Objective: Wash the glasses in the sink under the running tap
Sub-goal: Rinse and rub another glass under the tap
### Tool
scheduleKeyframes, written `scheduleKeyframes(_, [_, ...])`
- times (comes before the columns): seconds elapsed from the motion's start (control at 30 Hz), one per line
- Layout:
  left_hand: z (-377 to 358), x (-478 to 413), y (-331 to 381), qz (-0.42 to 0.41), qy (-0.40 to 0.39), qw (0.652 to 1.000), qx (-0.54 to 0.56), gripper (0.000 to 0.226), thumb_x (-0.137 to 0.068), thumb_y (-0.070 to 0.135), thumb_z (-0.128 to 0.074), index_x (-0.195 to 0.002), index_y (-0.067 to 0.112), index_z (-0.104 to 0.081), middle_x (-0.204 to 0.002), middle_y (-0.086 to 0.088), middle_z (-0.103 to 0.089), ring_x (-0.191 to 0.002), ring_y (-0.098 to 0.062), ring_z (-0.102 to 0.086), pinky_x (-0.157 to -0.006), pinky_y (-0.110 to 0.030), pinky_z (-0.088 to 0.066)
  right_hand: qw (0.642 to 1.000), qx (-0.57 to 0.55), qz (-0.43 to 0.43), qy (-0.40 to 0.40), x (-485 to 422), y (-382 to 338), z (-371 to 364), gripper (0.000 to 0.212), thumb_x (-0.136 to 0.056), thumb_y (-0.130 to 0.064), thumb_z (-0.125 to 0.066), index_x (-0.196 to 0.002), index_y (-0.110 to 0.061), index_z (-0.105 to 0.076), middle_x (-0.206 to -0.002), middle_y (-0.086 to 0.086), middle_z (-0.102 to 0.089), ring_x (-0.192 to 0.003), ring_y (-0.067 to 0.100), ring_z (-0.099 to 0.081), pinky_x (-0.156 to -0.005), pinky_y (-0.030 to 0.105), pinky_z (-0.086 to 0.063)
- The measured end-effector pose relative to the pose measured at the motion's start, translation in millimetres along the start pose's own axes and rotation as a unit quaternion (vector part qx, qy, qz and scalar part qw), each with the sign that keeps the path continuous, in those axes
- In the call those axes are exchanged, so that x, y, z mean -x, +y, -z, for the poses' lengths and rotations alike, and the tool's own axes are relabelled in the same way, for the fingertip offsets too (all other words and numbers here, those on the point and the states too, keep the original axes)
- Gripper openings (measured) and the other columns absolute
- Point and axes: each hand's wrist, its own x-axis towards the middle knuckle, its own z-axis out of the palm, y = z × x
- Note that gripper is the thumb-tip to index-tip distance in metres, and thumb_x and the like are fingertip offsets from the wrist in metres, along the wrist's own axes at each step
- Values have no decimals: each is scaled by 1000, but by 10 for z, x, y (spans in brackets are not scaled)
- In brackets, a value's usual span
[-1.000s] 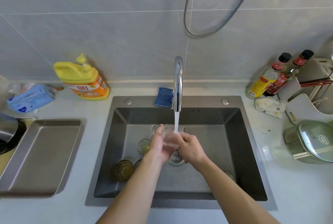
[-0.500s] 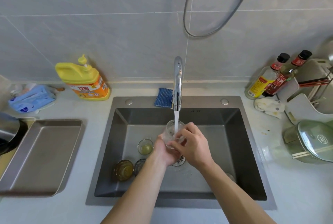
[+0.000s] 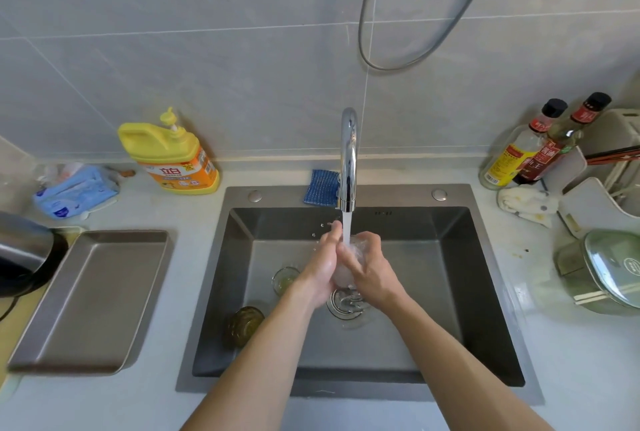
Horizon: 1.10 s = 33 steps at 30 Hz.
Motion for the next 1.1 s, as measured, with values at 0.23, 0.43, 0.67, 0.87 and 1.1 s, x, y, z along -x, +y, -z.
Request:
scheduleKeyframes(0.23, [-1, -8, -167, -60, -25, 997, -50, 70, -66, 86, -72, -113, 36, -56, -129, -3, -64, -122, -31, -63, -101, -61, -53, 995, 19, -91, 47, -24, -62, 75, 65, -97, -75, -34, -130, -22, -55, -118, 4, -67, -94, 19, -65, -69, 32, -47])
scheduleKeyframes(0.43, [-81, -197, -150, -52, 146, 985, -76, 101, -47, 98, -70, -107, 16, -67, -104, -7, -76, -97, -26, -72, -90, -50, -60, 992, -108, -43, 42, 81, 73, 106, 37, -103, -57, -48, -127, -38, -69, -116, -19, -70, -111, 4, -64, -82, 13, -47])
scheduleKeyframes(0.67, [-117, -121, -114, -14, 222, 974, -36, 60, -95, 67, -56, -86, 8, -62, -85, -1, -60, -79, -18, -55, -77, -36, -42, 906, -363, -179, 126, 63, 142, -23, 20, -99, -21, -67, -111, -6, -63, -86, 6, -60, -68, 20, -60, -58, 34, -56])
scheduleKeyframes(0.87, [28, -122, -99, -1, 244, 966, -88, 43, -107, 44, -45, -85, 12, -64, -88, -4, -64, -82, -22, -58, -83, -38, -45, 979, -91, -68, 171, 48, 2, -101, 22, -91, -28, -64, -91, -10, -51, -77, -2, -53, -65, 17, -43, -61, 34, -40])
scheduleKeyframes(1.1, [190, -249, -98, 66, 174, 969, 160, 40, -99, 40, -54, -103, 3, -65, -77, -15, -73, -63, -27, -70, -61, -34, -58, 955, -298, 6, -3, 24, -256, -179, 25, -87, -13, -82, -102, -4, -64, -80, 14, -71, -56, 27, -64, -49, 33, -55])
